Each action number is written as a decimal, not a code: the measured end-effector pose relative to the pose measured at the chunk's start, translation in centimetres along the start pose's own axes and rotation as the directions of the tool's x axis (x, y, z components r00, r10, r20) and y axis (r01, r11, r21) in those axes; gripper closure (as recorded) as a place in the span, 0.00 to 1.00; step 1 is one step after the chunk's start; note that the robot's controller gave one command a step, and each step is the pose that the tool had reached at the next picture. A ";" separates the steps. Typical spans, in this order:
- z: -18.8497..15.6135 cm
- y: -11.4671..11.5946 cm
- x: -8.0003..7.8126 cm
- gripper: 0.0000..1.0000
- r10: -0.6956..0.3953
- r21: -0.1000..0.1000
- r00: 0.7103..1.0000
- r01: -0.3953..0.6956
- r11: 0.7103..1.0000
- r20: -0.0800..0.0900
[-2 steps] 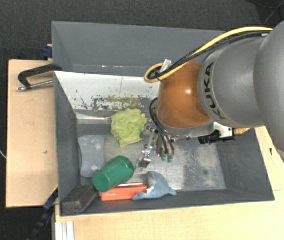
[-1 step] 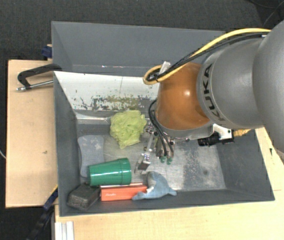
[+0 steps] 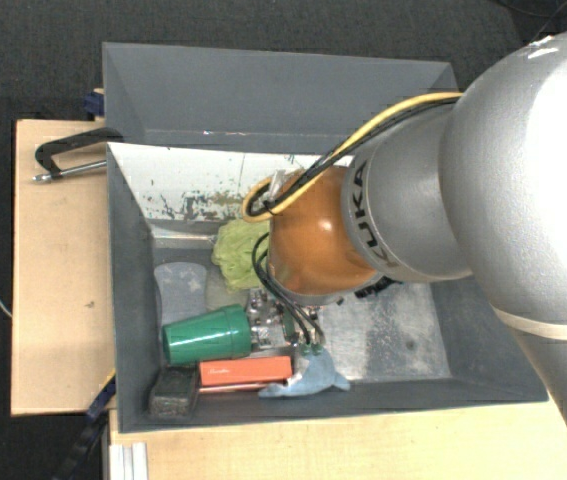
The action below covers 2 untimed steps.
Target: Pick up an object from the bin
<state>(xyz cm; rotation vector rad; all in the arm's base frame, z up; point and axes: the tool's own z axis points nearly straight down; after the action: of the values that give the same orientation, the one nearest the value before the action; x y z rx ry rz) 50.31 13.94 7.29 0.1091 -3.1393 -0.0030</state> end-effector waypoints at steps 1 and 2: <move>0.0 0.0 0.0 1.00 0.000 0.000 1.000 0.000 1.000 0.000; -18.4 -1.6 -0.8 1.00 0.064 -0.002 0.998 -0.064 0.998 0.013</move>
Offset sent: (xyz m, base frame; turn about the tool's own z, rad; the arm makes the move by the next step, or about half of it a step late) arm 0.0068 -0.0172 0.1790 0.0644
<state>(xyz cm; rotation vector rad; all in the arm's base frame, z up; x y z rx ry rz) 51.25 12.35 25.66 0.0093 -3.1538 -0.0057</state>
